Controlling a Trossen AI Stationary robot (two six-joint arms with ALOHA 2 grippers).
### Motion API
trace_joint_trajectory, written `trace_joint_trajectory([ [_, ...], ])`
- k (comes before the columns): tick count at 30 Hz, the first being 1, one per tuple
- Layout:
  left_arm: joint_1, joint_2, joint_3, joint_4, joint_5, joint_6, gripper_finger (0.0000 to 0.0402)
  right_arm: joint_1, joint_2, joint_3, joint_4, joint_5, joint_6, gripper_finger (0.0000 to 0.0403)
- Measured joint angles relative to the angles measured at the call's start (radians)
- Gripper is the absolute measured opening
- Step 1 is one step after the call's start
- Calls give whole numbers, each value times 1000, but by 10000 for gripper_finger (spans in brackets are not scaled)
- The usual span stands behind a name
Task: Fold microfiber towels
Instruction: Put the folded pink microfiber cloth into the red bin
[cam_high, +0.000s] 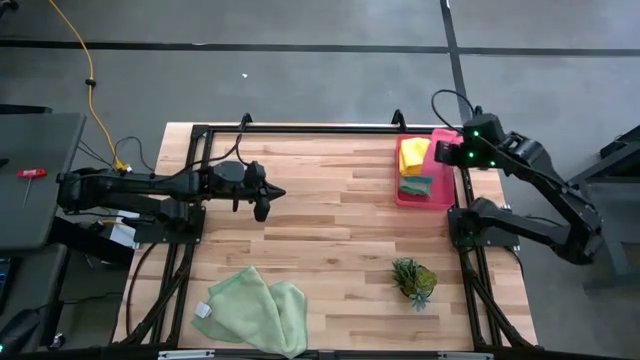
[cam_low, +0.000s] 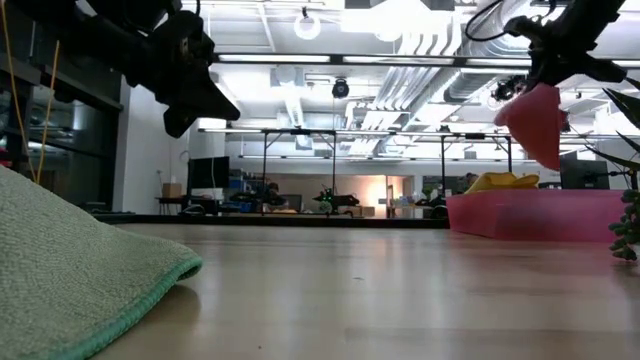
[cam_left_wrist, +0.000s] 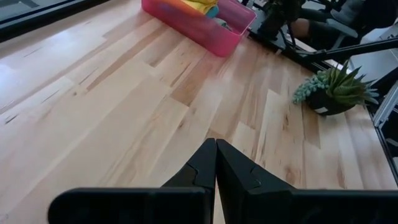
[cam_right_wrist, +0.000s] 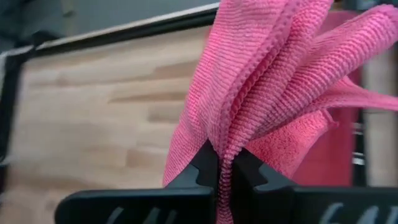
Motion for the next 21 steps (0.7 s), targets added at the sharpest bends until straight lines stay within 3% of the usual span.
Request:
trace_joint_trajectory([
  [5,-3,0,0,0,0,0,0,74,-16,0,-98,193,138,0],
  [13,-3,0,0,0,0,26,0,383,-18,0,-198,437,488,0],
  [17,-2,0,0,0,0,27,0,512,40,0,-218,555,649,0],
  [21,-2,0,0,-1,1,27,0,594,125,0,-218,608,718,0],
])
